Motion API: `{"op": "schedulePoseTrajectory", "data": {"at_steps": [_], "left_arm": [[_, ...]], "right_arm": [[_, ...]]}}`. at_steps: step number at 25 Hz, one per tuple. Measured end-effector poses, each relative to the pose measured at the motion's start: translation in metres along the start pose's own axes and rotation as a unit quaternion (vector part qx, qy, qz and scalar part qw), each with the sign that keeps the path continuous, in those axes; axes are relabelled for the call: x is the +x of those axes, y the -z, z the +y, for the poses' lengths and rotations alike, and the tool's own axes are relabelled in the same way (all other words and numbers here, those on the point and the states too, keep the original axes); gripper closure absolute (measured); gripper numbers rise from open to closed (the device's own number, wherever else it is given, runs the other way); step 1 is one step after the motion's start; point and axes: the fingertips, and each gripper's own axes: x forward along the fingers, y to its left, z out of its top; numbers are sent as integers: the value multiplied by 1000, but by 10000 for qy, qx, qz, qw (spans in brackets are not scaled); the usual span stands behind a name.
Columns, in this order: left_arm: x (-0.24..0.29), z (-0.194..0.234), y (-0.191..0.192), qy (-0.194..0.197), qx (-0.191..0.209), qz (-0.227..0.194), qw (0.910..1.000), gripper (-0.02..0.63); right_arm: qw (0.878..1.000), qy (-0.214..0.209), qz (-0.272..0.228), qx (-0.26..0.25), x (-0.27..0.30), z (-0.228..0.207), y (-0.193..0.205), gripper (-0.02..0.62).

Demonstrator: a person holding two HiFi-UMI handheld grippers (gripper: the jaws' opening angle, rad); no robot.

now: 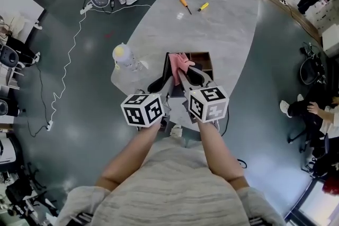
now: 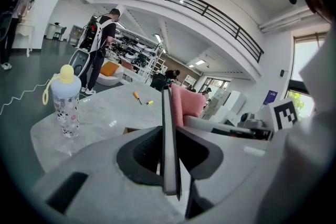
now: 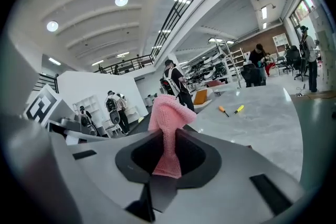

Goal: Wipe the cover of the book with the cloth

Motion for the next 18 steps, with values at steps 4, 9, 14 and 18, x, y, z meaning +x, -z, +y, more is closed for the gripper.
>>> {"op": "schedulePoseTrajectory", "data": {"at_steps": [4, 9, 14, 18], "left_arm": [[2, 3, 1, -25, -60, -13, 10000, 528], [5, 5, 0, -31, -108, -12, 9999, 528], [5, 10, -2, -30, -161, -7, 9999, 526], [5, 10, -1, -20, -158, 0, 9999, 528]], "right_arm": [[9993, 126, 103, -341, 6, -3, 9, 537], [9989, 344, 240, -219, 8, -22, 25, 537], [9965, 717, 437, 26, 11, -51, 44, 535], [9926, 1031, 616, 168, 8, -77, 62, 537]]}}
